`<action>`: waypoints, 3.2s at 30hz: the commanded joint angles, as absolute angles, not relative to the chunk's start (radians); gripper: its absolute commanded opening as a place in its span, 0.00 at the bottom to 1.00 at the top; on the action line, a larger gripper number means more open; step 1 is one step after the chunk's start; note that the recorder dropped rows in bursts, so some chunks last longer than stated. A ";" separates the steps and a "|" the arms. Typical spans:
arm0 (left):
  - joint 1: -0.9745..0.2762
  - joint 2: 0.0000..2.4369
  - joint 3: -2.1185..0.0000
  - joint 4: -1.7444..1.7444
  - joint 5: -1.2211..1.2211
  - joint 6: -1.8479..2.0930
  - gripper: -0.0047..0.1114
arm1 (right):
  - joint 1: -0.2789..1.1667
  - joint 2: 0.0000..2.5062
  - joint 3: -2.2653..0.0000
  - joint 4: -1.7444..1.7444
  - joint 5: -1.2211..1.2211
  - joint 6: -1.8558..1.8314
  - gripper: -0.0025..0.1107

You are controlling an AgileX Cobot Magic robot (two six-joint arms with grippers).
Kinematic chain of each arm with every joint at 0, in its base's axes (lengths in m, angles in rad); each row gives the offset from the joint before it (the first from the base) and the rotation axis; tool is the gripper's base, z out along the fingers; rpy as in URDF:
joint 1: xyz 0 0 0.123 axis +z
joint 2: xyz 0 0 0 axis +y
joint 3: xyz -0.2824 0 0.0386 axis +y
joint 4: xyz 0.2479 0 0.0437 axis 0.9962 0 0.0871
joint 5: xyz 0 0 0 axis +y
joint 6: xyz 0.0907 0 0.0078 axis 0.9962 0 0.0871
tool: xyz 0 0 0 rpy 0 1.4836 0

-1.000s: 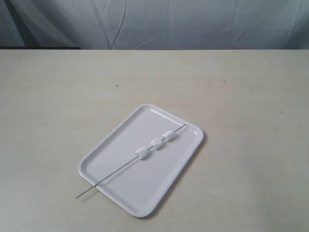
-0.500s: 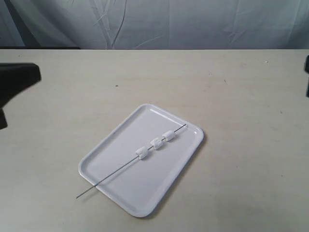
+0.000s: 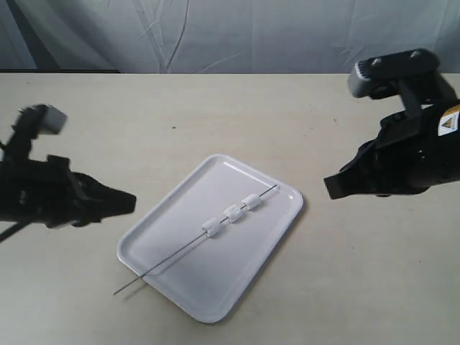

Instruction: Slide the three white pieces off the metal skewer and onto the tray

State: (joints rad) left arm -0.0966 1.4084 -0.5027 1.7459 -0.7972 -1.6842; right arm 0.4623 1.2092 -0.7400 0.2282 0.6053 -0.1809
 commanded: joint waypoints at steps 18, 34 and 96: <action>-0.463 1.573 -0.549 1.744 -0.436 -1.488 0.29 | 0.467 1.259 -0.745 0.263 0.611 -0.235 0.02; -0.463 1.756 -0.598 1.744 -0.422 -1.446 0.32 | 0.467 1.260 -0.745 0.275 0.623 -0.235 0.02; -0.460 1.342 -0.391 1.744 -0.443 -1.710 0.04 | 0.467 1.415 -0.734 0.739 0.475 -0.218 0.10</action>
State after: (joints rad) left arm -0.4575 1.3759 -0.4100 1.7442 -0.4445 -1.6824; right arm 0.4626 1.3759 -0.7400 0.6966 0.4719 -0.1820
